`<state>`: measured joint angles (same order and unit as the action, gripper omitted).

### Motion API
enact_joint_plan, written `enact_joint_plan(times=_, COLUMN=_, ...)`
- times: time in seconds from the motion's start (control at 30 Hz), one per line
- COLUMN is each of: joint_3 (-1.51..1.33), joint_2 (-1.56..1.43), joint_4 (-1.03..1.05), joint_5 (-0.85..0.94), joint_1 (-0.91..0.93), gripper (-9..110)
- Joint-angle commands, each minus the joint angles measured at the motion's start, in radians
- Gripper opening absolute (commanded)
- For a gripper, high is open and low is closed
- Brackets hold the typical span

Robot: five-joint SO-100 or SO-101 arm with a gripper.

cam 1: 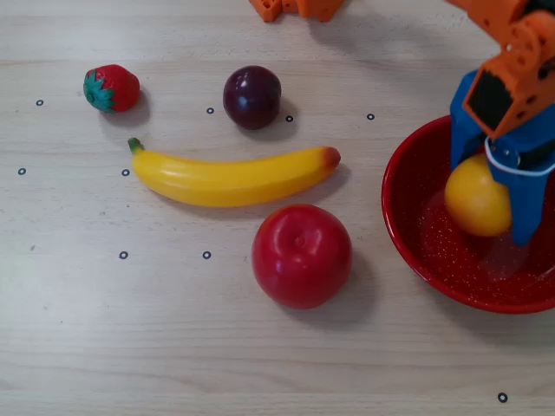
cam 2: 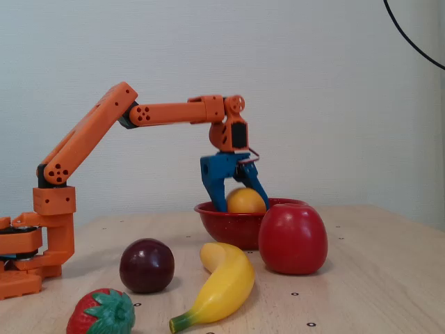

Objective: Put the peach in the red bowl.

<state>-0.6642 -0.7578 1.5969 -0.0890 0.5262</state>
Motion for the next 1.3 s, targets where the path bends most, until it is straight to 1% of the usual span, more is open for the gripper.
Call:
enact_joint_plan(times=0.0, joint_3=0.014, joint_2=-0.069, joint_4=-0.061, joint_5=-0.037, joint_1=0.012, gripper=0)
enact_joint_plan(times=0.1, joint_3=-0.026, joint_2=-0.077, joint_4=-0.101, joint_5=-0.069, joint_1=0.009, gripper=0)
enact_joint_plan(times=0.2, joint_3=-0.061, joint_2=-0.094, joint_4=-0.097, joint_5=-0.071, joint_1=0.002, gripper=31)
enact_joint_plan(times=0.27, joint_3=-0.081, joint_2=-0.104, joint_4=-0.072, joint_5=-0.067, joint_1=-0.002, gripper=45)
enact_joint_plan(times=0.4, joint_3=-0.097, joint_2=-0.123, joint_4=-0.034, joint_5=-0.041, joint_1=-0.003, gripper=58)
enact_joint_plan(times=0.53, joint_3=-0.092, joint_2=-0.156, joint_4=0.0, joint_5=-0.029, joint_1=-0.003, gripper=64)
enact_joint_plan(times=0.8, joint_3=0.014, joint_2=-0.31, joint_4=0.069, joint_5=-0.054, joint_1=-0.023, gripper=63)
enact_joint_plan(times=0.93, joint_3=0.012, joint_2=-0.451, joint_4=0.094, joint_5=-0.041, joint_1=-0.055, gripper=57)
enact_joint_plan(times=1.07, joint_3=-0.078, joint_2=-0.62, joint_4=0.064, joint_5=-0.021, joint_1=-0.101, gripper=45)
enact_joint_plan(times=1.17, joint_3=-0.215, joint_2=-0.761, joint_4=0.02, joint_5=-0.028, joint_1=-0.147, gripper=36)
enact_joint_plan(times=1.27, joint_3=-0.368, joint_2=-0.905, joint_4=-0.043, joint_5=-0.015, joint_1=-0.198, gripper=19)
